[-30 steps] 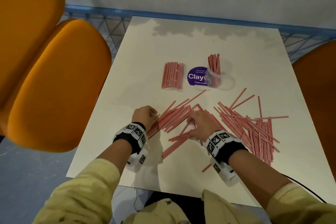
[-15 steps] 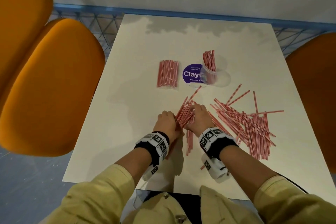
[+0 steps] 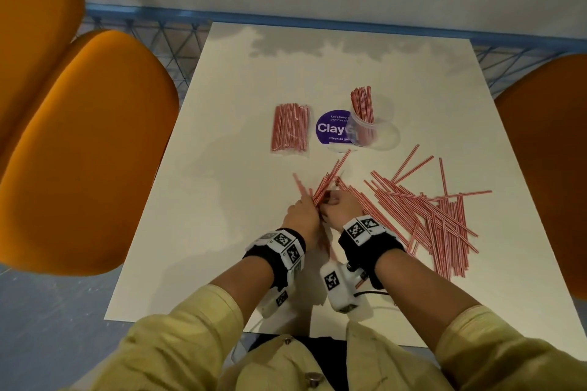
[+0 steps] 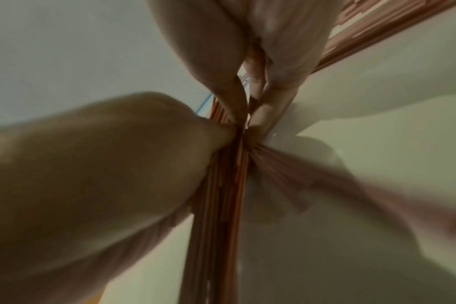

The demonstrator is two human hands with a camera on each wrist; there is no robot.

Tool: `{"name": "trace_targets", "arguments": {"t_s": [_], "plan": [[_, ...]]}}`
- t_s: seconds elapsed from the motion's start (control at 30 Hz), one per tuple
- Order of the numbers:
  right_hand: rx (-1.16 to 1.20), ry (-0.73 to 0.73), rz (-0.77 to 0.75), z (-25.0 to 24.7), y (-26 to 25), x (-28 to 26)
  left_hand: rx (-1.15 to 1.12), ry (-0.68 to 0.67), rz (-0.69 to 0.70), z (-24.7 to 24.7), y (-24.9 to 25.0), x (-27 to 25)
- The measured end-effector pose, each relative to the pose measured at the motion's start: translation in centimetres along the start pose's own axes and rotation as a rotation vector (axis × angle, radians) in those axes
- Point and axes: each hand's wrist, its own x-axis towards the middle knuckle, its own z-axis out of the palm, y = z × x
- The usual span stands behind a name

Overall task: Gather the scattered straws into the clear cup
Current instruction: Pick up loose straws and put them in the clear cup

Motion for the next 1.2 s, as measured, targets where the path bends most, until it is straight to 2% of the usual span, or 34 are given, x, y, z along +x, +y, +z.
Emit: {"name": "trace_targets", "arguments": {"t_s": [0.17,0.3,0.4,0.5,0.63,0.73,0.83,0.93,1.0,1.1,1.2], "plan": [[0.201,-0.067,0.070,0.2,0.1,0.0,-0.167,-0.075,-0.012,-0.7,-0.1,-0.3],[0.377,-0.111,0.096,-0.4,-0.7,-0.7,-0.193,-0.027,0.075,-1.4,-0.2,-0.6],[0.482,-0.055,0.064,-1.4,-2.3,-1.3,-0.231,-0.046,0.139,-2.1,-0.4,-0.5],[0.542,0.060,0.038,-2.1,-3.6,-0.9,-0.209,-0.074,0.228,-2.6,-0.6,-0.7],[0.522,0.124,-0.079,-2.8,-5.0,-0.7,-0.235,-0.033,0.236,-3.3,-0.4,-0.7],[0.373,0.184,-0.188,-2.8,-5.8,-0.9,-0.230,-0.045,0.242,-4.0,0.0,-0.6],[0.282,0.221,-0.228,-2.8,-6.5,-0.6,-0.230,-0.040,0.250,-4.4,0.5,-0.5],[0.133,0.150,-0.272,-2.8,-7.3,-0.2,-0.259,-0.049,0.239,-4.8,1.0,-0.4],[0.078,0.087,-0.294,-2.9,-7.7,-0.2,-0.325,-0.066,0.222,-5.0,1.2,-0.1],[0.249,0.052,-0.358,-3.0,-7.8,-0.7,-0.565,-0.040,0.197,-5.4,1.4,0.0],[0.469,0.022,-0.289,-2.6,-7.1,-1.7,-0.806,0.102,0.172,-6.5,1.3,0.1]]}}
